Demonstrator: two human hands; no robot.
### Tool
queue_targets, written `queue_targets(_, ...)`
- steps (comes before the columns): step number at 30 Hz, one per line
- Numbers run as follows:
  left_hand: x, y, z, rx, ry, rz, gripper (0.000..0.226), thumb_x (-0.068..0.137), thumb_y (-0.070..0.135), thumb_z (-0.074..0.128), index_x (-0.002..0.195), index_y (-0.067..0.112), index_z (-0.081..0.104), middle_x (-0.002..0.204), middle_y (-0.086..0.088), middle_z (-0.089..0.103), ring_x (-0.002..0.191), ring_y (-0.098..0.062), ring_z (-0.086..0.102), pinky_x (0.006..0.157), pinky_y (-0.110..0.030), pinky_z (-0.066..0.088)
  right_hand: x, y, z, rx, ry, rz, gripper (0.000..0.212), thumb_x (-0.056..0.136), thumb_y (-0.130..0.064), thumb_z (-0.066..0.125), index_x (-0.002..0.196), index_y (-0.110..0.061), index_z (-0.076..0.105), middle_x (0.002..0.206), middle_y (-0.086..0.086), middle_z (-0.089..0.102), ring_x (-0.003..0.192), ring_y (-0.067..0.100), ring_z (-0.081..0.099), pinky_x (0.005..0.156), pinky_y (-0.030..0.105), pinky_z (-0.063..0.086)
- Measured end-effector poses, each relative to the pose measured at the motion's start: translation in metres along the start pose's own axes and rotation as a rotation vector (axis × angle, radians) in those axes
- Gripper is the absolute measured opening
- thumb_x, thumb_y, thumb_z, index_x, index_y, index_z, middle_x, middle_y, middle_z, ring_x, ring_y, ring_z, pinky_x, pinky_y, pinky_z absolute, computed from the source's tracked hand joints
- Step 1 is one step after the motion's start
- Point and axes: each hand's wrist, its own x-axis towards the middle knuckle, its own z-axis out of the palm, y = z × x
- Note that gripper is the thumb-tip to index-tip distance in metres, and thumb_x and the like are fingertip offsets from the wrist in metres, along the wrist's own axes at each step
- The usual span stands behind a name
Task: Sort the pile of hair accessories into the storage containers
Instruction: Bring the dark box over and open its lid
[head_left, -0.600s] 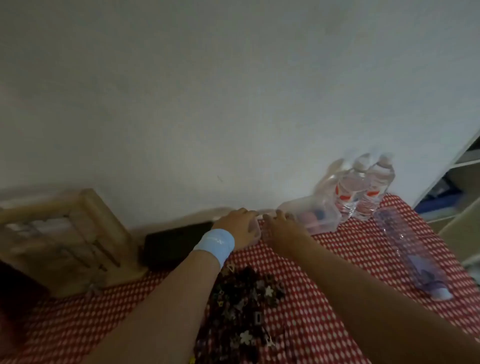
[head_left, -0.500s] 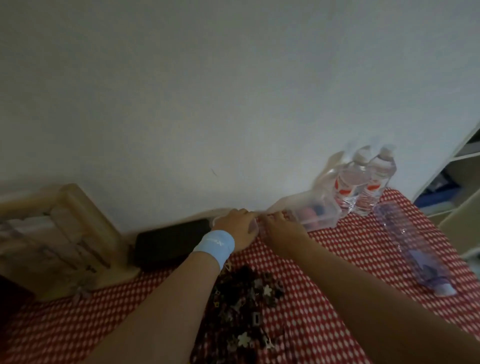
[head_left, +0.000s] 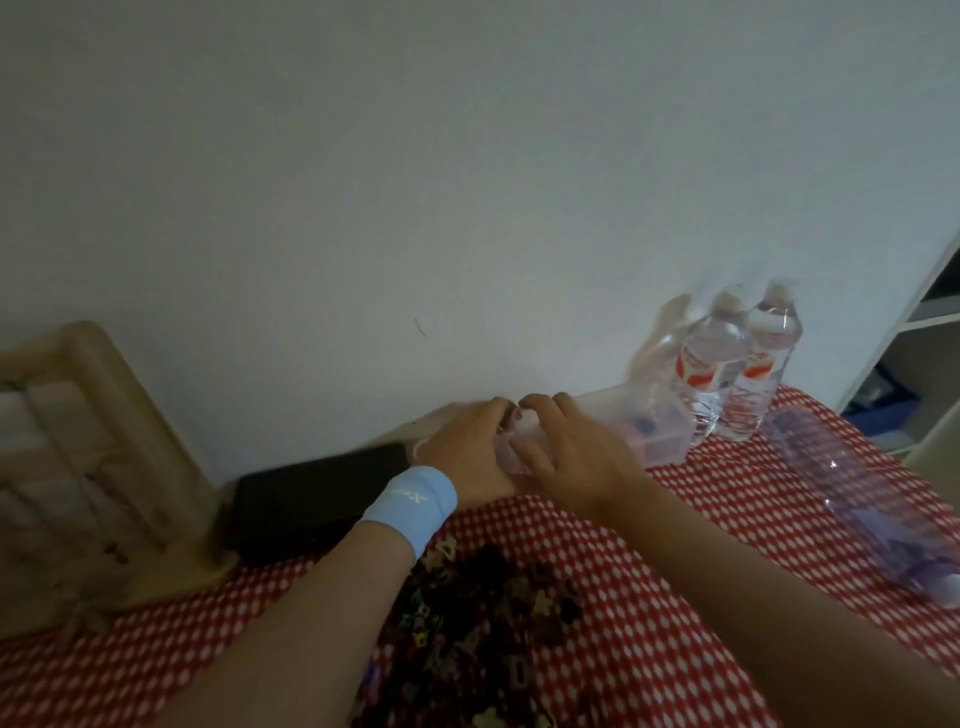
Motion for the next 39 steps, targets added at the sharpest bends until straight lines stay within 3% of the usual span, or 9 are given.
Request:
queue_targets(3, -0.007, -0.002, 0.005, -0.135, 0.038, 0.021, 0.055, 0.066, 0.053, 0.066, 0.112, 0.038, 0.04, 0.102, 0.013, 0.06, 0.091, -0.007, 0.062, 0.085, -0.039, 0.055, 0.002, -0.001, 0.01, 0.081, 0.062, -0.024, 0.06, 0.096, -0.067, 0.021, 0.136, -0.029, 0.044, 0.132, -0.001, 0.049, 0.103, 0.017, 0.059, 0.088, 0.041, 0.051)
queue_targets(6, -0.02, -0.01, 0.008, -0.331, 0.102, 0.055, 0.071, 0.065, 0.044, 0.078, 0.123, 0.037, 0.039, 0.111, 0.011, 0.062, 0.098, -0.006, 0.063, 0.088, -0.034, 0.056, -0.001, -0.005, 0.017, 0.168, 0.138, -0.065, 0.062, 0.097, -0.065, 0.021, 0.137, -0.024, 0.044, 0.132, 0.003, 0.051, 0.109, 0.021, 0.059, 0.092, 0.043, 0.049)
queue_targets(10, -0.058, -0.014, 0.015, -0.547, 0.19, 0.067, 0.07, 0.068, 0.027, 0.085, 0.122, 0.026, 0.042, 0.116, 0.005, 0.061, 0.104, -0.008, 0.062, 0.088, -0.026, 0.054, -0.024, -0.025, 0.03, 0.238, 0.134, -0.045, 0.054, 0.102, -0.057, 0.026, 0.139, -0.021, 0.044, 0.135, 0.005, 0.049, 0.114, 0.02, 0.056, 0.087, 0.031, 0.04)
queue_targets(19, -0.128, -0.004, 0.009, -0.521, 0.197, 0.057, 0.057, 0.069, 0.027, 0.087, 0.12, 0.016, 0.063, 0.105, 0.008, 0.071, 0.089, 0.0, 0.067, 0.076, -0.013, 0.052, -0.076, -0.055, 0.025, 0.251, 0.052, -0.131, 0.051, 0.103, -0.049, 0.023, 0.127, -0.016, 0.053, 0.121, 0.002, 0.055, 0.113, 0.019, 0.053, 0.09, 0.027, 0.038)
queue_targets(22, -0.135, 0.001, 0.006, -0.518, 0.17, 0.043, 0.049, 0.069, 0.038, 0.083, 0.112, 0.019, 0.069, 0.104, 0.009, 0.073, 0.096, -0.004, 0.067, 0.088, -0.023, 0.051, -0.086, -0.059, 0.017, 0.216, 0.048, -0.169, 0.038, 0.109, -0.029, 0.026, 0.129, -0.011, 0.053, 0.122, 0.002, 0.054, 0.111, 0.018, 0.05, 0.087, 0.022, 0.033)
queue_targets(24, -0.133, 0.006, 0.004, -0.518, 0.145, 0.02, 0.041, 0.073, 0.042, 0.078, 0.106, 0.019, 0.071, 0.1, 0.006, 0.074, 0.096, -0.009, 0.068, 0.09, -0.027, 0.05, -0.089, -0.056, 0.011, 0.273, 0.082, -0.158, 0.039, 0.109, -0.03, 0.023, 0.122, -0.013, 0.055, 0.116, 0.002, 0.057, 0.106, 0.016, 0.053, 0.086, 0.023, 0.034)
queue_targets(29, -0.122, 0.014, 0.012, -0.846, 0.102, -0.119, 0.033, 0.095, 0.027, 0.054, 0.094, -0.002, 0.071, 0.083, -0.016, 0.07, 0.073, -0.027, 0.067, 0.066, -0.032, 0.054, -0.082, -0.033, 0.005, 0.326, 0.121, -0.133, 0.04, 0.108, -0.037, 0.025, 0.132, -0.018, 0.05, 0.127, 0.001, 0.055, 0.114, 0.015, 0.052, 0.102, 0.033, 0.039)
queue_targets(34, -0.091, -0.004, 0.025, -0.532, 0.1, -0.061, 0.034, 0.087, 0.035, 0.066, 0.112, 0.012, 0.066, 0.108, -0.006, 0.068, 0.1, -0.021, 0.063, 0.083, -0.033, 0.049, -0.072, 0.011, 0.005, -0.032, 0.005, -0.056, 0.052, 0.098, -0.057, 0.042, 0.141, -0.029, 0.045, 0.142, 0.001, 0.048, 0.123, 0.019, 0.051, 0.105, 0.041, 0.043)
queue_targets(39, -0.07, 0.007, 0.031, -0.346, 0.125, 0.017, 0.064, 0.071, 0.047, 0.077, 0.124, 0.023, 0.05, 0.119, 0.007, 0.057, 0.108, -0.012, 0.056, 0.093, -0.029, 0.048, -0.07, 0.031, 0.005, -0.203, -0.114, -0.085, 0.052, 0.096, -0.049, 0.053, 0.145, -0.031, 0.048, 0.151, 0.003, 0.047, 0.14, 0.024, 0.04, 0.117, 0.047, 0.026)
